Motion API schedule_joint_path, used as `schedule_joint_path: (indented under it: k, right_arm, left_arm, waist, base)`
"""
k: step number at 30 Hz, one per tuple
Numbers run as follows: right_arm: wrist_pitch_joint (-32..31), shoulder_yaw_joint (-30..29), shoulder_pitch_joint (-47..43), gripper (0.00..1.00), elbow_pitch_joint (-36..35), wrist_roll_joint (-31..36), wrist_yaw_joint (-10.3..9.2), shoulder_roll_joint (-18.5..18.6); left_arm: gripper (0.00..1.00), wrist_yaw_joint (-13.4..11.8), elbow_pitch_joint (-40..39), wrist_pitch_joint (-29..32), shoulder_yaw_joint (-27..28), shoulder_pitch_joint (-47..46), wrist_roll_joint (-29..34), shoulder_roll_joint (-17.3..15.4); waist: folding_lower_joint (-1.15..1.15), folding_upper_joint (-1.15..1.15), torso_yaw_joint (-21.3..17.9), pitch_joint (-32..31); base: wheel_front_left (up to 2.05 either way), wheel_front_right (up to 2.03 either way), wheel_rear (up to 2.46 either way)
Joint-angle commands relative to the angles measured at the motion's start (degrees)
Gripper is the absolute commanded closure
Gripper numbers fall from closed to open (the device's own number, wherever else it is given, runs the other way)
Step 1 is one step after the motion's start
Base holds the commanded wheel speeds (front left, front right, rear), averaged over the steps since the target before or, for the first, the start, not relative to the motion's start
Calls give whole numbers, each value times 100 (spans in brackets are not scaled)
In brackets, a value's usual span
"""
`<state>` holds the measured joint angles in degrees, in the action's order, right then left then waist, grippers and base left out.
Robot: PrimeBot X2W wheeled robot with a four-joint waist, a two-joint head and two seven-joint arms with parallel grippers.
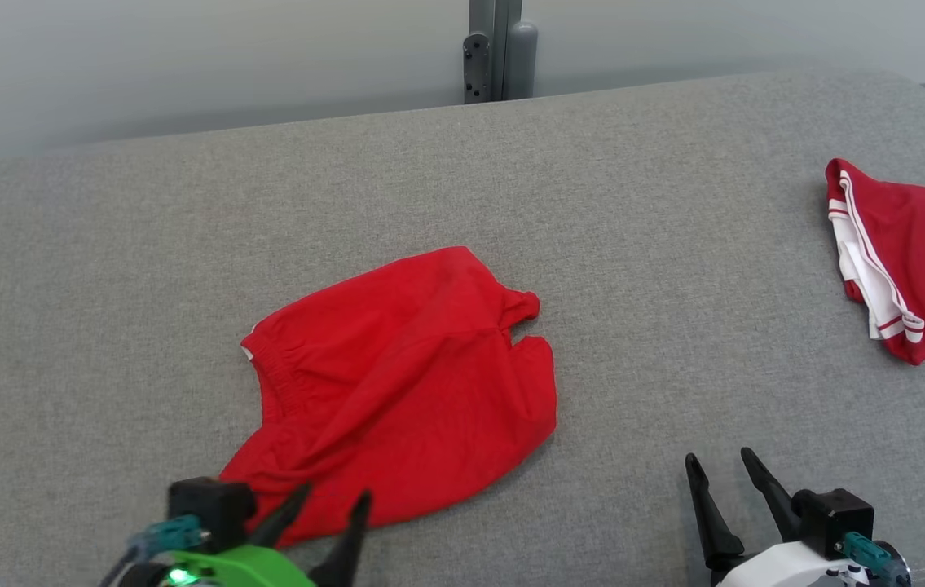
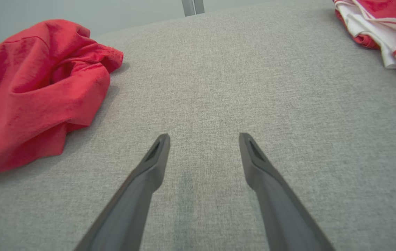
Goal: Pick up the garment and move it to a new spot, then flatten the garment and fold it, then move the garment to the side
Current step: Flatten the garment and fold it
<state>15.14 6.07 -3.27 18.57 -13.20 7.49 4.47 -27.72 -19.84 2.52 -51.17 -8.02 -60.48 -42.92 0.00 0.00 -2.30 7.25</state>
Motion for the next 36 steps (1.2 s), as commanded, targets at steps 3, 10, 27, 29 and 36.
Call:
schedule_joint_path:
  k: [3,10,27,29,36]
  right_arm:
    - [-3,84,155,0,9,-32,0,2]
    - [-3,224,365,0,34,-80,-1,-23]
    - [-2,113,358,0,39,-139,-1,-94]
    - [-3,98,349,0,34,-137,-1,-102]
    - [-3,68,333,0,35,-133,-1,-116]
  left_arm:
    - [0,81,161,527,-586,-723,485,566]
    - [0,202,1623,992,-1335,-1780,1129,1884]
    - [100,176,2930,1109,-1630,-2341,1526,2185]
    - [100,262,2863,1097,-1565,-2352,1474,2139]
    - [100,645,1733,1117,-1149,-2219,832,1859]
  waist:
    - [0,0,-94,104]
    - [0,0,-399,229]
    - [0,0,-868,345]
    - [0,0,-852,347]
    - [0,0,-796,306]
  base:
    - [0,0,0]
    - [0,0,0]
    - [0,0,0]
    - [0,0,0]
    - [0,0,0]
